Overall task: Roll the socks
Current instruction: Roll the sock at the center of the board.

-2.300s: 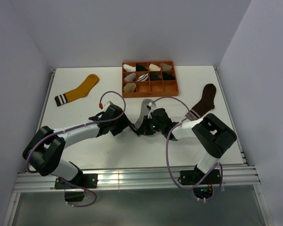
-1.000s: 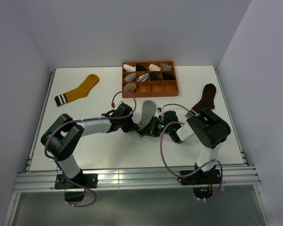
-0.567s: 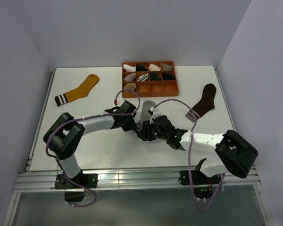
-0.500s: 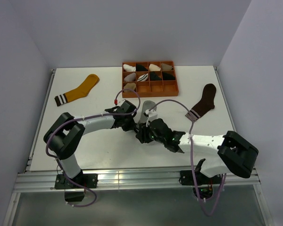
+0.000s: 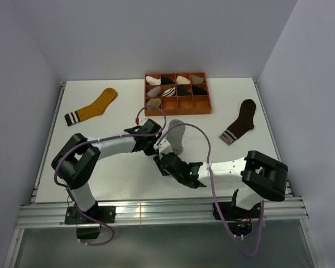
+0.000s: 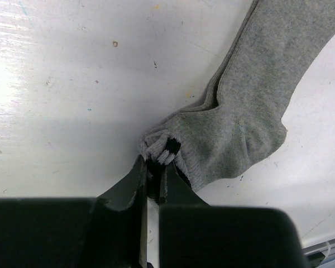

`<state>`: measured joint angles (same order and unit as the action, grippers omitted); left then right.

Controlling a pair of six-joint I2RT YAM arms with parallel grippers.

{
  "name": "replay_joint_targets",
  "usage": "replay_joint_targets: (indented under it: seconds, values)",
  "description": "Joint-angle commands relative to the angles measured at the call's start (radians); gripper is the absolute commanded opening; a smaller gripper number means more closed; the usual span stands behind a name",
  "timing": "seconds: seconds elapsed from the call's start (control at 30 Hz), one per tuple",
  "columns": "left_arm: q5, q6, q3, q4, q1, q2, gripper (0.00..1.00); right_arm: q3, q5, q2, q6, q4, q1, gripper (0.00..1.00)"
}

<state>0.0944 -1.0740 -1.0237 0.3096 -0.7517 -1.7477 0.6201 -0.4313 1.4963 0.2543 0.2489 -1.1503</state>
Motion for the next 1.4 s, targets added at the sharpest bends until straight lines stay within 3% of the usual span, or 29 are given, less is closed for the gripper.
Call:
replay_joint_targets:
  seconds: [0.0,0.3,0.67,0.77,0.8,0.87,0.93,1.17,1.37]
  values:
    - [0.014,0.039,-0.004,0.085,-0.006,-0.018,0.00,0.055,-0.113,0.022,-0.059,0.043,-0.014,0.49]
    - [0.008,0.045,-0.009,0.086,-0.006,-0.024,0.00,0.096,-0.127,0.128,-0.081,0.039,-0.015,0.48]
    - [-0.022,0.048,-0.009,0.069,-0.006,-0.036,0.00,0.105,-0.182,0.268,-0.050,0.030,-0.015,0.37]
    - [-0.027,0.049,-0.006,0.068,-0.005,-0.029,0.00,0.128,-0.214,0.303,-0.029,-0.008,-0.012,0.28]
    - [-0.027,0.049,-0.006,0.068,-0.006,-0.029,0.00,0.133,-0.213,0.306,-0.012,-0.031,-0.008,0.14]
    - [-0.025,0.046,0.000,0.068,-0.006,-0.018,0.01,0.121,-0.179,0.291,-0.001,-0.031,0.010,0.03]
    - [-0.018,0.042,0.010,0.062,-0.006,-0.004,0.06,0.099,-0.088,0.254,0.013,-0.017,0.046,0.00]
    - [0.028,-0.035,0.070,0.014,0.011,0.106,0.53,0.040,0.318,0.096,0.106,-0.040,0.207,0.00]
    - [0.054,-0.125,0.134,-0.029,0.035,0.197,0.70,0.003,0.567,0.079,0.213,-0.010,0.319,0.00]
